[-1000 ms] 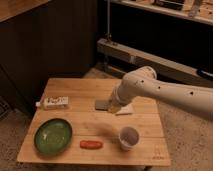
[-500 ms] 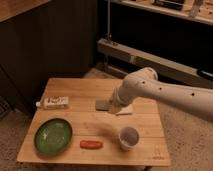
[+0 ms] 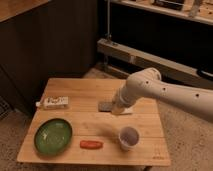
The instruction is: Place the eraser in the ceramic cup
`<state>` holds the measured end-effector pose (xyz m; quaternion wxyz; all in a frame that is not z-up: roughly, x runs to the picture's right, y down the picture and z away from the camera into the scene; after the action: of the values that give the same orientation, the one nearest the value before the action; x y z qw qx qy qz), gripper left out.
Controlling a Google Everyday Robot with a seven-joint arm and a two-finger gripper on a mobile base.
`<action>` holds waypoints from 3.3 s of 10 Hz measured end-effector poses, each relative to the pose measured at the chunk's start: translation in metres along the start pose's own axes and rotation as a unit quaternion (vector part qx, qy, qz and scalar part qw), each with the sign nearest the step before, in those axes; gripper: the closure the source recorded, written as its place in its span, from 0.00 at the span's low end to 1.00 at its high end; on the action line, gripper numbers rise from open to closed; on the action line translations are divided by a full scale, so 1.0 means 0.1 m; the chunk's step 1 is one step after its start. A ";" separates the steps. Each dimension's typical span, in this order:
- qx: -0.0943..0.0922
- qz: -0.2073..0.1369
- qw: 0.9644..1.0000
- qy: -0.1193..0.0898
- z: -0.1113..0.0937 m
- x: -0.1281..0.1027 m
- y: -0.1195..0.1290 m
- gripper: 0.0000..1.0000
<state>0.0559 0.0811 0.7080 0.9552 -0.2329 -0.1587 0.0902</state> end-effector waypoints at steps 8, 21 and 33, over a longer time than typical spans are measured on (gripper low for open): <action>-0.014 0.025 0.999 0.020 -0.24 0.41 0.22 1.00; -0.014 0.081 0.996 0.018 -0.49 0.83 0.69 1.00; -0.025 0.104 0.994 0.011 -0.55 0.99 0.96 1.00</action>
<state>0.1580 0.1669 0.6423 0.9362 -0.2733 -0.1251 0.1819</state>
